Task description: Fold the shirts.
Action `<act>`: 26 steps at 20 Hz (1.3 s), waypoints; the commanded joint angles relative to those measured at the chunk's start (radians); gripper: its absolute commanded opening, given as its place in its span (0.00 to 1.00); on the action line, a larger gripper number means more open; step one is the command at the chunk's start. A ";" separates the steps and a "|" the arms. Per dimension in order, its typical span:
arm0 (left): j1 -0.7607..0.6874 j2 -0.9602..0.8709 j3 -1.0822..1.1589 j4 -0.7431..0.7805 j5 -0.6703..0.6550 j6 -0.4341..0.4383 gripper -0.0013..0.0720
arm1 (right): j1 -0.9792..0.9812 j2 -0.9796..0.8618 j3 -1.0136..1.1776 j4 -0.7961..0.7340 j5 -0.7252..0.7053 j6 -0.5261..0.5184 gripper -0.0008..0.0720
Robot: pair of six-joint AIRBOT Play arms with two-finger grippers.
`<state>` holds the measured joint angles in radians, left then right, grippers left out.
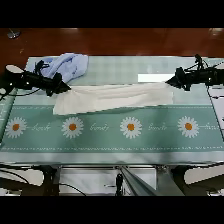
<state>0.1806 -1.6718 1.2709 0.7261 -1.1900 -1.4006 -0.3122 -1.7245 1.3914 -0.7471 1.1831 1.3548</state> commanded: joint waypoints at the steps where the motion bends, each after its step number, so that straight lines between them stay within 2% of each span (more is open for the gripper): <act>1: -0.011 -0.083 0.067 0.000 -0.023 0.003 0.13 | 0.011 -0.084 0.060 0.018 -0.011 0.013 0.38; 2: -0.010 -0.082 0.068 0.000 -0.028 0.002 0.53 | 0.011 -0.090 0.060 0.021 -0.011 0.010 0.82; 3: -0.002 -0.080 0.089 0.012 -0.074 0.013 0.96 | 0.003 -0.090 0.067 0.021 0.000 -0.009 0.87; 4: 0.018 -0.080 0.133 0.056 -0.138 -0.003 0.97 | -0.019 -0.089 0.091 0.019 0.028 -0.015 0.87; 7: 0.103 -0.026 0.277 0.359 -0.318 -0.118 0.97 | -0.121 -0.087 0.169 0.017 0.149 -0.014 0.87; 9: 0.156 0.082 0.278 0.495 -0.272 -0.159 0.97 | -0.175 -0.078 0.168 -0.062 0.186 -0.008 0.86; 11: 0.178 0.225 0.212 0.501 -0.122 -0.166 0.97 | -0.185 -0.079 0.142 -0.174 0.183 0.018 0.86; 14: 0.116 0.479 0.006 0.437 0.135 -0.164 0.97 | -0.166 -0.113 0.099 -0.175 0.172 -0.003 0.86; 18: -0.050 0.644 -0.176 0.386 0.183 -0.164 0.97 | -0.100 -0.174 0.099 -0.110 0.176 -0.045 0.86; 22: -0.235 0.605 -0.203 0.373 0.199 -0.165 0.97 | -0.002 -0.196 0.099 -0.107 0.189 -0.064 0.85; 23: -0.272 0.587 -0.203 0.372 0.223 -0.165 0.97 | 0.014 -0.192 0.099 -0.107 0.202 -0.072 0.75; 24: -0.303 0.563 -0.203 0.372 0.242 -0.165 0.97 | 0.024 -0.185 0.099 -0.108 0.222 -0.076 0.48; 25: -0.324 0.539 -0.203 0.355 0.251 -0.164 0.93 | 0.029 -0.176 0.099 -0.109 0.240 -0.077 0.06; 26: -0.341 0.511 -0.203 0.319 0.249 -0.154 0.52 | 0.028 -0.156 0.099 -0.111 0.251 -0.077 0.05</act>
<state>-0.0830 -1.1152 1.0790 1.0916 -0.9787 -1.5654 -0.3107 -1.8996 1.4902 -0.8635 1.3907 1.2900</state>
